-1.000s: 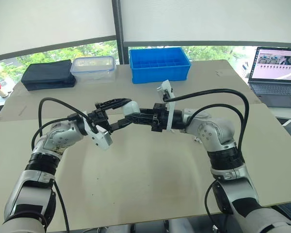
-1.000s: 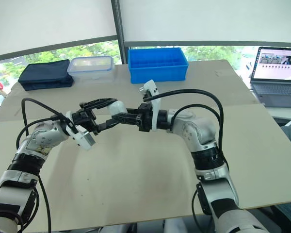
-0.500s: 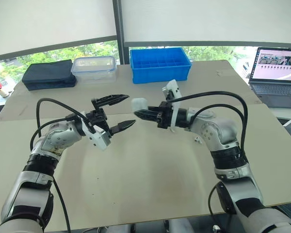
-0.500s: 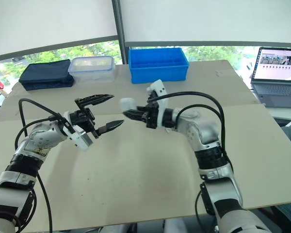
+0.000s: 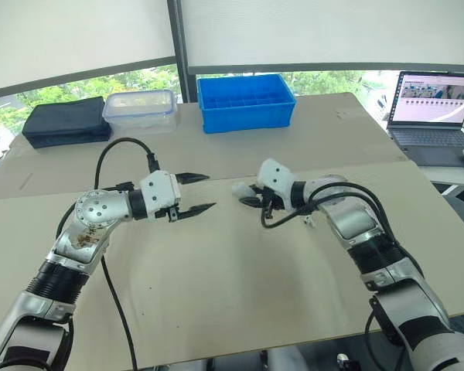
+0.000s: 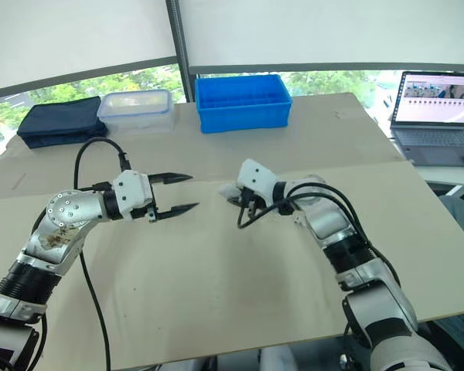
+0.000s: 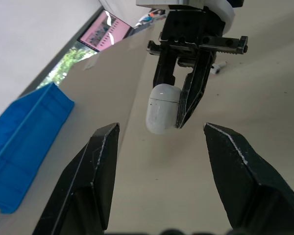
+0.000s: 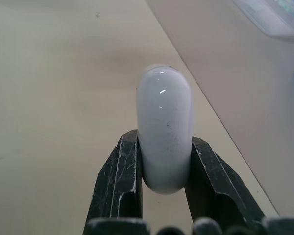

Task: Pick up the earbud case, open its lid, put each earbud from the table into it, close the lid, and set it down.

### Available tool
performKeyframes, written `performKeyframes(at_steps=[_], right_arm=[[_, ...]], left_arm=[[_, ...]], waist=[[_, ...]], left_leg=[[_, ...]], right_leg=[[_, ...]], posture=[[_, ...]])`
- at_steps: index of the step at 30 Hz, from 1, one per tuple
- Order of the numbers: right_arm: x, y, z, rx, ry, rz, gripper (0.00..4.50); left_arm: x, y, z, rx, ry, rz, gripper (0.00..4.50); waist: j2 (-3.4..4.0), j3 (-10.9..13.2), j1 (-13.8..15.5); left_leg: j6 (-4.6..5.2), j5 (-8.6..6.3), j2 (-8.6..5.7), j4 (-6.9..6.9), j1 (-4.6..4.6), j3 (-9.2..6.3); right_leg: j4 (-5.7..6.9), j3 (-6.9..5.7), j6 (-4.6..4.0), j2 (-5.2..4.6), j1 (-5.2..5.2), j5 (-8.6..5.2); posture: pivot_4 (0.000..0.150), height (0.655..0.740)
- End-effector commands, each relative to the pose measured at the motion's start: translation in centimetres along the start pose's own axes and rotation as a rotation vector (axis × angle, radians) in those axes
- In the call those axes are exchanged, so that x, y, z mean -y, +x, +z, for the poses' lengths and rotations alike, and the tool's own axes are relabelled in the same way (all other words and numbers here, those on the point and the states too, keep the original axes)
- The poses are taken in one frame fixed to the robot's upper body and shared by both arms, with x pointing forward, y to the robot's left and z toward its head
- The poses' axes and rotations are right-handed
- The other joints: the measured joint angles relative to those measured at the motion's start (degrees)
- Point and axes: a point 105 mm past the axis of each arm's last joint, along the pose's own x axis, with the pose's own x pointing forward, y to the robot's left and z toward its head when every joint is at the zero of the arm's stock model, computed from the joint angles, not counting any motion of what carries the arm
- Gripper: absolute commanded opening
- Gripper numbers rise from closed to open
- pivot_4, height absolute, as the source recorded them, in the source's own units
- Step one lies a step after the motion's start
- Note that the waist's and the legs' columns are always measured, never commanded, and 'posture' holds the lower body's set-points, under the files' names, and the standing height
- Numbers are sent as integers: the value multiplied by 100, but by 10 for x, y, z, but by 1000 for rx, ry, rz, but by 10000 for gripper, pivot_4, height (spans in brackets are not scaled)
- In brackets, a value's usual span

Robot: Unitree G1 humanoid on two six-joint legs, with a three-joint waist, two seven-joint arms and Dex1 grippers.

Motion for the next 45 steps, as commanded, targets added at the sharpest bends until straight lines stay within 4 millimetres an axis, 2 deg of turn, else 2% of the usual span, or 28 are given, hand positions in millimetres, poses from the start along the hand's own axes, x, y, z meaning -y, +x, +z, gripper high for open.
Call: performKeyframes(at_steps=[1,5,10,20,23,26,27,32,34,36,41,42,45], right_arm=[[-1,-1,30,47,-158,31,7818],[-12,5,43,48,-258,82,7818],[-18,9,55,60,-302,102,7818],[-23,16,64,73,-323,113,7818],[-22,16,62,66,-321,114,7818],[-22,16,61,60,-318,114,7818],[-22,16,60,59,-319,115,7818],[-21,17,60,59,-315,108,7818],[-14,15,63,84,-284,69,18129],[-8,9,62,92,-256,54,24250],[9,-20,55,147,-106,-6,42019],[11,-26,57,174,-60,-20,44628],[16,-37,64,238,39,-48,44628]], left_arm=[[-7,0,10,8,9,-8,28630],[-8,2,1,-47,20,-32,28630],[-8,4,-2,-61,25,-40,28630],[-11,12,-3,-89,74,-30,28630],[-12,12,-2,-88,82,-33,20714],[-13,12,-1,-86,87,-38,6774],[-12,12,-1,-89,90,-41,5474],[-8,15,-2,-89,85,-52,5504],[-11,15,-4,-92,67,-22,5504],[-13,14,-6,-83,13,-4,5504],[-19,1,-10,2,-300,69,5504],[-20,-2,-10,28,-381,84,5504],[-16,-7,-7,75,-518,85,5504]], waist=[[0,0,10],[0,0,24],[0,0,28],[0,0,33],[0,0,33],[0,0,32],[0,0,32],[0,0,31],[0,0,31],[0,0,29],[0,0,44],[0,0,45],[0,0,34]], left_leg=[[0,0,0,0,0,0],[0,0,0,4,0,0],[-25,14,-2,4,0,0],[-27,15,-2,6,0,0],[-27,15,-2,6,0,0],[-27,15,-2,6,0,0],[-27,15,-1,6,0,0],[-27,15,-1,6,0,0],[-26,15,-2,6,0,0],[-27,15,-1,6,0,0],[-24,14,-1,10,-1,0],[-24,13,-1,11,-1,-1],[1,-1,3,12,-1,-1]], right_leg=[[1,0,0,0,0,0],[1,0,0,0,0,0],[0,1,-1,-1,1,0],[1,1,-1,-1,2,1],[1,1,-1,-1,1,1],[1,1,-1,-1,1,1],[1,1,-1,-1,1,1],[1,1,-1,-1,1,1],[1,1,-1,-1,1,1],[2,1,-1,-1,1,1],[2,1,-1,-2,3,1],[2,1,-1,-3,3,1],[3,1,-1,-1,3,1]], posture=[[1500,7400],[1500,7400],[1500,7400],[1500,7400],[1500,7400],[1500,7400],[1500,7400],[1500,7400],[1500,7400],[1500,7400],[1500,7400],[1500,7400],[1500,7400]])
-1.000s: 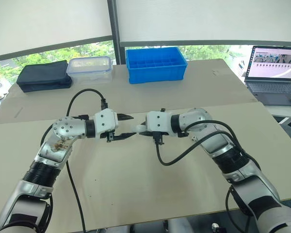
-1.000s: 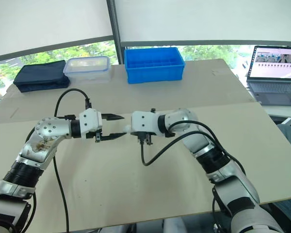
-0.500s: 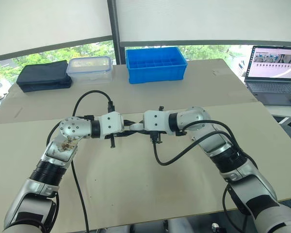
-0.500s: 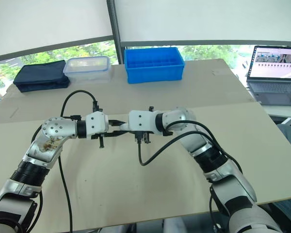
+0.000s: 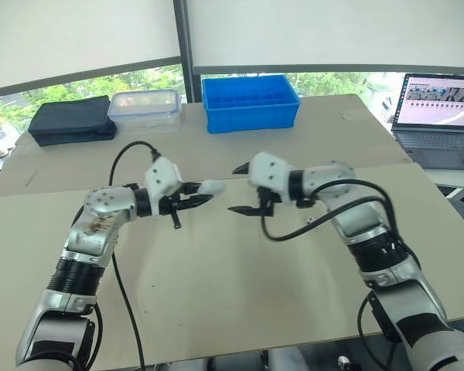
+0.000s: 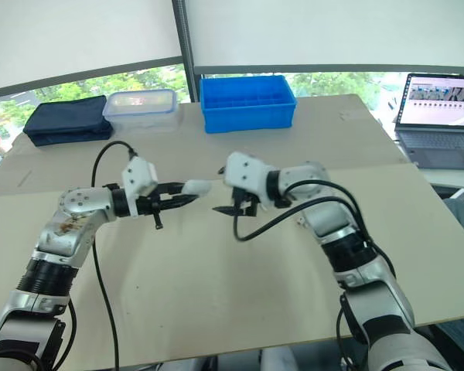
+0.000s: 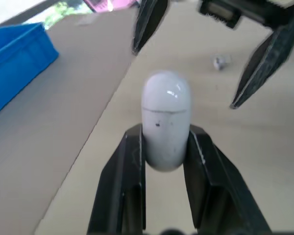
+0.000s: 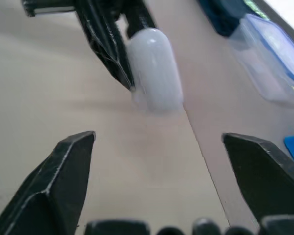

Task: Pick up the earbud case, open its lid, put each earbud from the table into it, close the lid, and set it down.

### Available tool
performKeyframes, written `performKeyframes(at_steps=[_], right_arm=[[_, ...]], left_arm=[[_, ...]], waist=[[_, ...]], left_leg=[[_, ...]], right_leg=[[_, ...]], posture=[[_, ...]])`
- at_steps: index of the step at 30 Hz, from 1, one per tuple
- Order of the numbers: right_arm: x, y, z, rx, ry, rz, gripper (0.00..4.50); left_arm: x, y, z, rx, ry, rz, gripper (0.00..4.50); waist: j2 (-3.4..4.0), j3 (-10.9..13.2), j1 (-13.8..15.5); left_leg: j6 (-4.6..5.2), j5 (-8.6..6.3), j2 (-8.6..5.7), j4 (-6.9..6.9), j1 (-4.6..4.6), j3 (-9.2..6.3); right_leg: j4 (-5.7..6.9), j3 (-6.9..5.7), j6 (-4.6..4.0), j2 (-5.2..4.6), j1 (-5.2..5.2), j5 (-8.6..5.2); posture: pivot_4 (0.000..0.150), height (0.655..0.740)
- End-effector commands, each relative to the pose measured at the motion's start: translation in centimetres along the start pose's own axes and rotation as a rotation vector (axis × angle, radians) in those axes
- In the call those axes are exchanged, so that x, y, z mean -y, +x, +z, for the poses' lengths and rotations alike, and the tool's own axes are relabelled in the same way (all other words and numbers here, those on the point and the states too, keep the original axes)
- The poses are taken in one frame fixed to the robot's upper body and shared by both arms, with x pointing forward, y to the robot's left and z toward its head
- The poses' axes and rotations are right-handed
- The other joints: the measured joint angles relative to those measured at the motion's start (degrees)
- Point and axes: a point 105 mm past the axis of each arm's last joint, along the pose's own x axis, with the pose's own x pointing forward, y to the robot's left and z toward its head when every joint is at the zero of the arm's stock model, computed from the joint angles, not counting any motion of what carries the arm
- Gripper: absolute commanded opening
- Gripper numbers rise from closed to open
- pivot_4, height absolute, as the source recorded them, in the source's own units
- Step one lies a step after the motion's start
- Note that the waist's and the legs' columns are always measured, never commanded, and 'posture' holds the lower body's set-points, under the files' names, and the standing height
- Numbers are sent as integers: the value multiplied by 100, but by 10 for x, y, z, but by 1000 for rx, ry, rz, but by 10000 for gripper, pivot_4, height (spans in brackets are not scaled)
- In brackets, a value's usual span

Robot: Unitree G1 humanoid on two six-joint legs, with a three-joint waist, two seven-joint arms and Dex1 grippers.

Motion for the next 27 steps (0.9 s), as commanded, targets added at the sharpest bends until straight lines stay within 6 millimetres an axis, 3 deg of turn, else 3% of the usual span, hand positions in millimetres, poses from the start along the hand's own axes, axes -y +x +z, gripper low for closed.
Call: performKeyframes(at_steps=[1,14,27], right_arm=[[8,-13,24,121,73,-58,44628],[-3,3,30,149,141,-60,44628],[18,3,33,210,293,-149,44628]], left_arm=[[6,-6,14,82,-124,-18,5504],[23,1,24,107,-199,-56,5504],[37,4,23,99,-196,-101,5504]], waist=[[0,0,-18],[0,0,19],[0,0,6]], left_leg=[[0,0,1,-1,0,0],[-17,9,0,-1,1,0],[-29,15,2,-4,2,0]], right_leg=[[0,0,0,0,0,0],[0,3,-2,-2,0,1],[-1,4,-2,-1,0,1]], posture=[[1500,7400],[1500,7400],[1500,7400]])
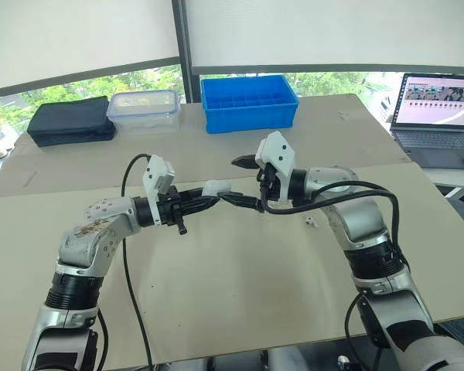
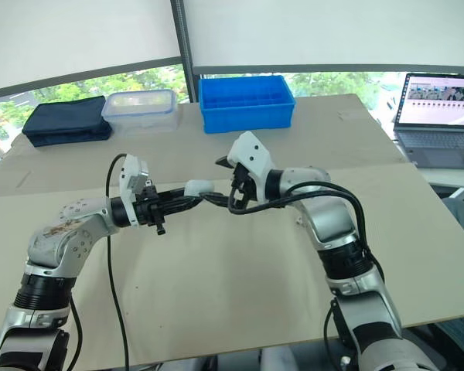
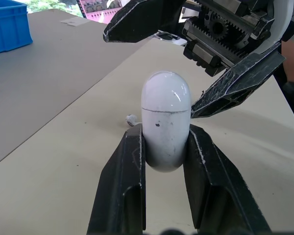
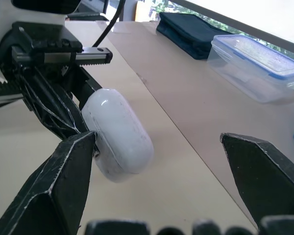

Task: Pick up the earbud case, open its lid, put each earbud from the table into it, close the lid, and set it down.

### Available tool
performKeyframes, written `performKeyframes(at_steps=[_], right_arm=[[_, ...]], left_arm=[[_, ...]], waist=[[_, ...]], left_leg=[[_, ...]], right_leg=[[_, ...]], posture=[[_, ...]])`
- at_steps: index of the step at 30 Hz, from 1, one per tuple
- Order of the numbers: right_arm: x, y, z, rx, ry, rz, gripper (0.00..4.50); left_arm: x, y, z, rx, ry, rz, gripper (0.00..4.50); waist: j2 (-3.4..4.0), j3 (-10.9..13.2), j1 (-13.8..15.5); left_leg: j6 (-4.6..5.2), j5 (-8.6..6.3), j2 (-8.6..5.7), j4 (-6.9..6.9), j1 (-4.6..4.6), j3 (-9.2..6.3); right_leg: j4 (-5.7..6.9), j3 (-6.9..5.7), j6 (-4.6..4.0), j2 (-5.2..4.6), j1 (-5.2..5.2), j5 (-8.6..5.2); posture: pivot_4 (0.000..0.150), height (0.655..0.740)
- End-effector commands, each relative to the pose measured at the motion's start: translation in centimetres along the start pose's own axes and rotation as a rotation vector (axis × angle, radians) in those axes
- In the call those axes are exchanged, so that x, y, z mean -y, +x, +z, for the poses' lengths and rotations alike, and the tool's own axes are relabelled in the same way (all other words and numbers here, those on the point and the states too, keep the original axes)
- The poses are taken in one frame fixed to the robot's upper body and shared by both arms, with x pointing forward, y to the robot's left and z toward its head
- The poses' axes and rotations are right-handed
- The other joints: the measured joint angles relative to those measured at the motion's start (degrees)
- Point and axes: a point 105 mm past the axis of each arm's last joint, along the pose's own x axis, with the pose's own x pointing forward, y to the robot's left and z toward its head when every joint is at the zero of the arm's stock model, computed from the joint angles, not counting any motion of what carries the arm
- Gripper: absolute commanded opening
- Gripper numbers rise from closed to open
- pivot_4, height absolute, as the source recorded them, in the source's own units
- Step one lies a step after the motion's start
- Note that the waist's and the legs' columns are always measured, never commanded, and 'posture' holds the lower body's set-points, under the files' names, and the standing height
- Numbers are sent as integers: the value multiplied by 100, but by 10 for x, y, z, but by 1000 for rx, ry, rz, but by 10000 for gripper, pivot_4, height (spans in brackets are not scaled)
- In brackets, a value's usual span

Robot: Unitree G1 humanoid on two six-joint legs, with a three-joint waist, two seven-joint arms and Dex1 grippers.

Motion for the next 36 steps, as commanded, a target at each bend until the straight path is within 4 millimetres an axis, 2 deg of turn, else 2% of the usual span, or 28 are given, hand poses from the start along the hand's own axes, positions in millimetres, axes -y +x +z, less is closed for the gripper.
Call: performKeyframes(at_steps=[1,6,16,19,21,27,31,36], right_arm=[[16,-6,23,72,37,-71,44628],[21,-9,25,108,184,-101,44628],[18,-22,12,72,245,-112,44628],[13,-24,18,101,265,-70,44628],[2,-24,19,92,259,-4,44628],[-13,-17,3,6,181,41,44628],[-8,-14,1,3,179,11,44628],[15,-13,12,110,339,-97,44628]], left_arm=[[12,1,8,24,36,-52,5504],[11,-1,3,17,31,-41,5504],[7,-6,1,43,7,20,5504],[8,-6,-1,43,3,23,5504],[9,-6,-2,41,2,22,5504],[16,-5,-2,35,4,-17,5504],[20,-3,4,52,-8,-36,5504],[27,-2,1,38,-7,-55,5504]], waist=[[0,0,-5],[0,0,23],[0,0,19],[0,0,15],[0,0,15],[0,0,13],[0,0,16],[0,0,11]], left_leg=[[0,0,0,0,0,0],[1,-1,-1,-1,0,-1],[25,-14,-1,-2,0,0],[25,-15,-1,-3,0,0],[27,-16,0,-3,0,0],[31,-18,-1,-3,0,0],[30,-18,-2,-2,0,0],[26,-15,0,-3,1,0]], right_leg=[[0,0,0,0,-1,0],[-1,1,0,-2,0,0],[-1,1,0,-2,0,0],[-1,1,-1,-1,-1,0],[-1,1,-1,-1,0,0],[-1,0,0,-1,1,0],[-2,1,0,-2,0,0],[-1,1,-1,-1,0,1]], posture=[[1500,7400],[1500,7400],[1500,7400],[1500,7400],[1500,7400],[1500,7400],[1500,7400],[1500,7400]])
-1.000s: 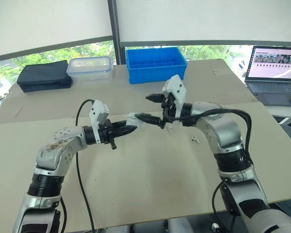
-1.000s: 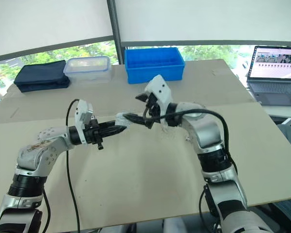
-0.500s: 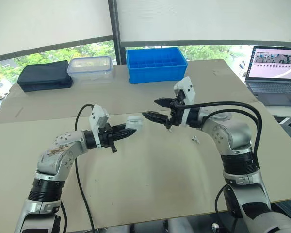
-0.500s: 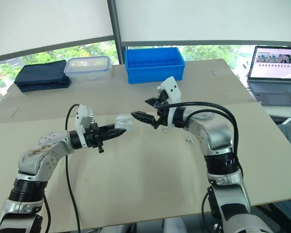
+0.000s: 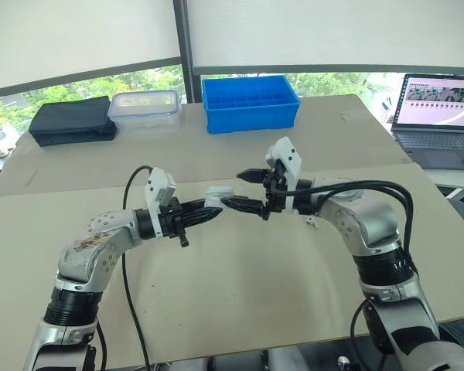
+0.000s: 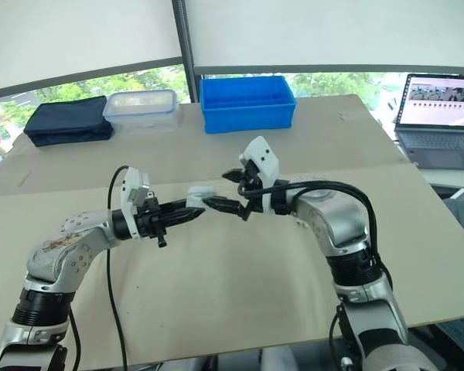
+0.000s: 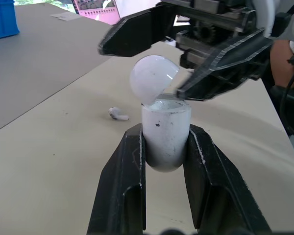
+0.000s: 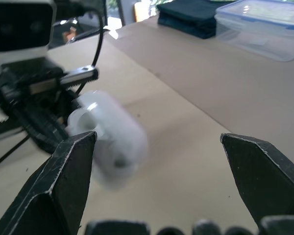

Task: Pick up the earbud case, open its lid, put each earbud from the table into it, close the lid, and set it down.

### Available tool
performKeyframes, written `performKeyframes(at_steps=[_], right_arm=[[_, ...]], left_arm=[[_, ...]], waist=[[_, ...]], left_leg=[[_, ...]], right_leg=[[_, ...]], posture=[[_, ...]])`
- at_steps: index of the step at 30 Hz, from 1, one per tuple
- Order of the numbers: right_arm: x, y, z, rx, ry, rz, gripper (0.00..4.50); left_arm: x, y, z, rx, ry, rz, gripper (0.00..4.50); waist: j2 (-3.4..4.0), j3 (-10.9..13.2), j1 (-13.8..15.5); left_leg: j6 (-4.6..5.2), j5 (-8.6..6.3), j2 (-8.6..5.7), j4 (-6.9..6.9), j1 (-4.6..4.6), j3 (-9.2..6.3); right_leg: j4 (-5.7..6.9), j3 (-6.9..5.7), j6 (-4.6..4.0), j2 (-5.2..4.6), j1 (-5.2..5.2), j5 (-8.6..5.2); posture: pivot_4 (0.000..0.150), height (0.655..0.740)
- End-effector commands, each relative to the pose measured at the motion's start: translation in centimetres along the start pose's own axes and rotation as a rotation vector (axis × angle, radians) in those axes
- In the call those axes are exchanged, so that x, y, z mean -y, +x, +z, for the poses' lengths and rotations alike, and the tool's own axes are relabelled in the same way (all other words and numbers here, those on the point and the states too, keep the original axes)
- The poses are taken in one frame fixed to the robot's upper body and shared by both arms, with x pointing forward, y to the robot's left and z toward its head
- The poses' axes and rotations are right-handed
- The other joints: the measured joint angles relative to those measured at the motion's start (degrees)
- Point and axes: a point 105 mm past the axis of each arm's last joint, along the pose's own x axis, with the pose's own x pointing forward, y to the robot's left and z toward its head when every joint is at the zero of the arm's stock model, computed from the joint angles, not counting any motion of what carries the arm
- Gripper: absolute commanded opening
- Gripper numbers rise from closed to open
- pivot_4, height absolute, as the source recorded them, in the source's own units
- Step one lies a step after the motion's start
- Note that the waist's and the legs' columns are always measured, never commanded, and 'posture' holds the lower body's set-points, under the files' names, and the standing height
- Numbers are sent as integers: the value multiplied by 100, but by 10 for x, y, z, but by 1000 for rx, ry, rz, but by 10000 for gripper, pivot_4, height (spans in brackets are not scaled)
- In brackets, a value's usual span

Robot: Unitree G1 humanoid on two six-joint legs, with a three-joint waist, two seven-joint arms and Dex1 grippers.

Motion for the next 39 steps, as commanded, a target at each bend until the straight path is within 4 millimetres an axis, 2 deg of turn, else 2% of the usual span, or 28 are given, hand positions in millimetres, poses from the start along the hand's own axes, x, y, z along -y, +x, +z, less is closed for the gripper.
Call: performKeyframes(at_steps=[1,5,8,11,15,17,20,25,31,35,39], right_arm=[[13,-6,28,110,54,-56,44628],[19,-9,30,119,98,-75,44628],[17,-13,22,87,99,-62,44628],[24,-20,3,22,66,-134,44628],[48,-30,-23,-24,45,-369,44628],[51,-33,-36,-46,-1,-440,44628],[57,-37,-55,-40,19,-576,44628],[58,-31,-89,-68,19,-689,44628],[72,-32,-111,-127,41,-790,44628],[75,-36,-123,-157,78,-814,44628],[70,-35,-128,-164,104,-811,32600]], left_arm=[[7,-1,7,12,37,-22,5504],[7,-3,5,12,30,-10,5504],[-2,-6,5,30,36,51,5504],[-23,-14,9,72,68,196,5504],[-40,-23,15,142,96,360,5504],[-41,-25,16,172,99,405,5504],[-41,-25,16,194,113,460,5504],[-36,-20,15,215,119,491,5504],[-34,-17,20,231,138,512,5504],[-34,-16,21,233,140,519,5504],[-33,-18,20,231,144,526,5504]], waist=[[0,0,-3],[0,0,12],[0,0,20],[0,0,55],[0,0,99],[0,0,102],[0,0,110],[0,0,111],[0,0,107],[-1,-1,115],[-1,-1,112]], left_leg=[[0,0,0,-1,0,0],[-1,1,-1,-4,0,0],[2,-1,-2,-3,0,0],[4,-2,0,-3,1,0],[1,-1,-1,-5,5,2],[-4,2,-1,-5,5,3],[-28,16,-1,-7,5,4],[-24,14,-2,-7,7,4],[-24,14,-1,-9,13,5],[-23,13,1,-8,16,4],[1,-1,1,-8,23,4]], right_leg=[[0,1,-1,0,-1,0],[-3,0,-1,0,0,0],[-3,0,-1,-1,0,0],[-3,-1,-1,0,2,1],[-3,1,-2,-1,2,2],[-2,2,-3,-1,2,2],[-3,4,-3,-1,2,2],[-4,7,-3,-1,3,2],[-4,6,-4,2,7,3],[-4,5,-5,3,13,3],[-5,5,-5,3,19,3]], posture=[[1500,7400],[1500,7400],[1500,7400],[1500,7400],[1500,7400],[1500,7400],[1500,7400],[1500,7400],[1500,7400],[1500,7400],[1500,7400]])
